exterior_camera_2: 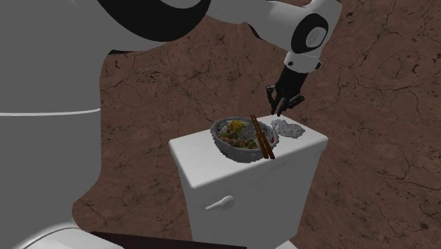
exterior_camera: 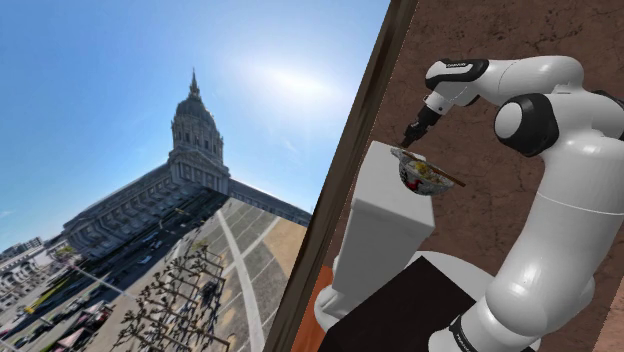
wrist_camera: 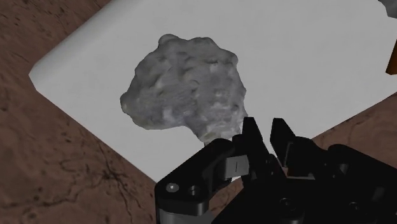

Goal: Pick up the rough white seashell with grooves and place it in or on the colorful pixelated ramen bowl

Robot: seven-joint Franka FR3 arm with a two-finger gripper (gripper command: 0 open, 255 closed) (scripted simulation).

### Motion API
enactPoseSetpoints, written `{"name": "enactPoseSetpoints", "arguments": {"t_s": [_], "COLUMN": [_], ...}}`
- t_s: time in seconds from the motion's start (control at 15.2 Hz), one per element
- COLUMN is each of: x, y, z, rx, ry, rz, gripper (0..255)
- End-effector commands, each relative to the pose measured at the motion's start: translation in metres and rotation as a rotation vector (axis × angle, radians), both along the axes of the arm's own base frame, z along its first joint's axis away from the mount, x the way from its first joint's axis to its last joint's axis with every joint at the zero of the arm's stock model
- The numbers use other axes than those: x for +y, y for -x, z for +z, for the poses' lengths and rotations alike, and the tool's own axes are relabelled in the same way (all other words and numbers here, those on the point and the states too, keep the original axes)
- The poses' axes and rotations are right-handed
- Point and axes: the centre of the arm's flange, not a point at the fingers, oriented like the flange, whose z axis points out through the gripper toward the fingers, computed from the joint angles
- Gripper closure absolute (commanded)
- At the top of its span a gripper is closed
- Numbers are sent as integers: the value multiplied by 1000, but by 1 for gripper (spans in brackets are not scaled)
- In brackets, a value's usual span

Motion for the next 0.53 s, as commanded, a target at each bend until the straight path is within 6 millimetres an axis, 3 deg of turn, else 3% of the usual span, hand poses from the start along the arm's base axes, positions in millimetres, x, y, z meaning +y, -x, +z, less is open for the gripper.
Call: {"name": "enactPoseSetpoints", "arguments": {"t_s": [0.0, 0.4, 0.46], "x": [0, 0, 0], "y": [0, 0, 0], "z": [0, 0, 0], "rx": [0, 0, 0], "ry": [0, 0, 0], "rz": [0, 0, 0], "gripper": [255, 255, 0]}}
